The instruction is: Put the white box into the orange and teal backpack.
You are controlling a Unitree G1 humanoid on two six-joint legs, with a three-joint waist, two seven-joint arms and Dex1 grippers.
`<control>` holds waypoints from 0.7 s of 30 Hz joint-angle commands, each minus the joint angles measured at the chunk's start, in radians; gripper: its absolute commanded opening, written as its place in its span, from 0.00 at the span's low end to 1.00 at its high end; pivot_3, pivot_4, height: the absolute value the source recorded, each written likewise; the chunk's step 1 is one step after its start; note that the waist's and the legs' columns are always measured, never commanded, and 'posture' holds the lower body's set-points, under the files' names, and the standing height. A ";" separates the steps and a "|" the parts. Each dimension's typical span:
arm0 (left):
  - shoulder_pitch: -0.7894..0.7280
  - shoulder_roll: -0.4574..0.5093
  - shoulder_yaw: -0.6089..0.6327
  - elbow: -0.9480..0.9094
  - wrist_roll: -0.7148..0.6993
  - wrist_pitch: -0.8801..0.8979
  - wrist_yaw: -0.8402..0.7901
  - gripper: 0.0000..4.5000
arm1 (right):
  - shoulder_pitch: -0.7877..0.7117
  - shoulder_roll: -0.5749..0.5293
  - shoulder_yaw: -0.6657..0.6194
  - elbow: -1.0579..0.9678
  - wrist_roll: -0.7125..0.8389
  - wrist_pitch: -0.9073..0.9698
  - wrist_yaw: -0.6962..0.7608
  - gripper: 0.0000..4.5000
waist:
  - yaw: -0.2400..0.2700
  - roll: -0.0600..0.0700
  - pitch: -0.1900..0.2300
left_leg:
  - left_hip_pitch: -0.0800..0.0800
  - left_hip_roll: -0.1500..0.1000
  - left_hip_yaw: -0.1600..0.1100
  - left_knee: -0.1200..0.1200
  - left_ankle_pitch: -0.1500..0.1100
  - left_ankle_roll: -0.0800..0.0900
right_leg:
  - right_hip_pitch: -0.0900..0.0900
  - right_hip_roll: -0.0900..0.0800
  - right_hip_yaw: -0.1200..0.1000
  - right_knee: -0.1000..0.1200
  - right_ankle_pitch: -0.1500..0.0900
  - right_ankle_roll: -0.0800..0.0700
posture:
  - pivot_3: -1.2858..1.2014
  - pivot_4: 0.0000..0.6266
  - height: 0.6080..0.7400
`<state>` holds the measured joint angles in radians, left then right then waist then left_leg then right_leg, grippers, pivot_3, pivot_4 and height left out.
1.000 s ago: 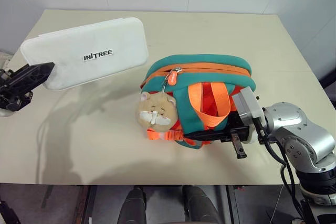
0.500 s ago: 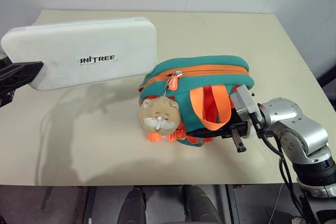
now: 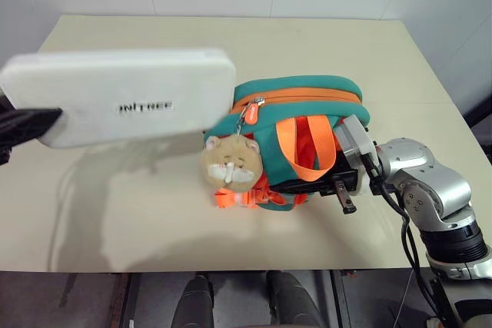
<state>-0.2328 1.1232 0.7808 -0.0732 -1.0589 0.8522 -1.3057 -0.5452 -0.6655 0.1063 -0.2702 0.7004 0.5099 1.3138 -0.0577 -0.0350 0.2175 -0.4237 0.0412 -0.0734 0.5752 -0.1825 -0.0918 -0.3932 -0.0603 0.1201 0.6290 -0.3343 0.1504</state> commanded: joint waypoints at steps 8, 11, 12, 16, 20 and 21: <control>-0.038 0.072 -0.211 0.045 0.191 -0.210 -0.163 0.29 | -0.040 0.026 -0.001 0.013 -0.018 -0.021 0.013 0.00 | 0.001 0.000 0.000 | 0.000 0.000 0.000 0.000 0.000 0.000 | 0.000 0.000 0.000 0.000 0.000 0.000 | 0.52 0.24 1.00; -0.074 0.061 -0.286 0.055 0.260 -0.288 -0.169 0.29 | -0.042 0.031 -0.001 0.015 -0.023 -0.021 0.012 0.00 | 0.002 0.000 0.000 | 0.000 0.000 0.001 0.000 0.000 0.000 | 0.000 0.000 0.000 0.000 0.000 0.000 | 0.52 0.24 1.00; -0.084 0.056 -0.298 0.053 0.269 -0.301 -0.167 0.29 | -0.041 0.032 -0.002 0.013 -0.024 -0.022 0.012 0.00 | 0.002 0.000 0.000 | 0.000 0.000 0.001 0.000 0.000 0.000 | 0.000 0.001 0.000 0.000 0.000 0.000 | 0.52 0.24 1.00; -0.186 0.032 -0.412 0.021 0.326 -0.363 -0.133 0.29 | -0.035 0.034 -0.007 0.005 -0.029 -0.022 0.004 0.00 | 0.003 0.000 0.000 | 0.000 0.001 0.001 0.001 0.000 0.000 | 0.000 0.001 0.000 0.001 0.000 0.000 | 0.52 0.24 1.00; -0.289 0.021 -0.449 0.026 0.319 -0.359 -0.110 0.29 | -0.032 0.035 -0.009 0.000 -0.030 -0.020 0.000 0.00 | 0.003 0.000 0.000 | 0.000 0.001 0.001 0.002 0.000 0.000 | 0.000 0.001 0.000 0.002 0.000 0.000 | 0.52 0.24 1.00; -0.318 0.017 -0.454 0.029 0.311 -0.347 -0.101 0.29 | -0.032 0.036 -0.009 0.000 -0.030 -0.019 -0.001 0.00 | 0.004 0.000 0.000 | 0.000 0.001 0.001 0.002 0.000 0.000 | 0.000 0.001 0.000 0.002 0.000 0.000 | 0.52 0.24 1.00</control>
<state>-0.5094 1.1396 0.3224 -0.0246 -0.7313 0.5032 -1.4166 -0.5719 -0.6294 0.1096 -0.2380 0.6662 0.5008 1.3152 -0.0542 -0.0349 0.2176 -0.4237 0.0423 -0.0728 0.5771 -0.1825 -0.0917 -0.3930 -0.0587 0.1202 0.6321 -0.3343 0.1508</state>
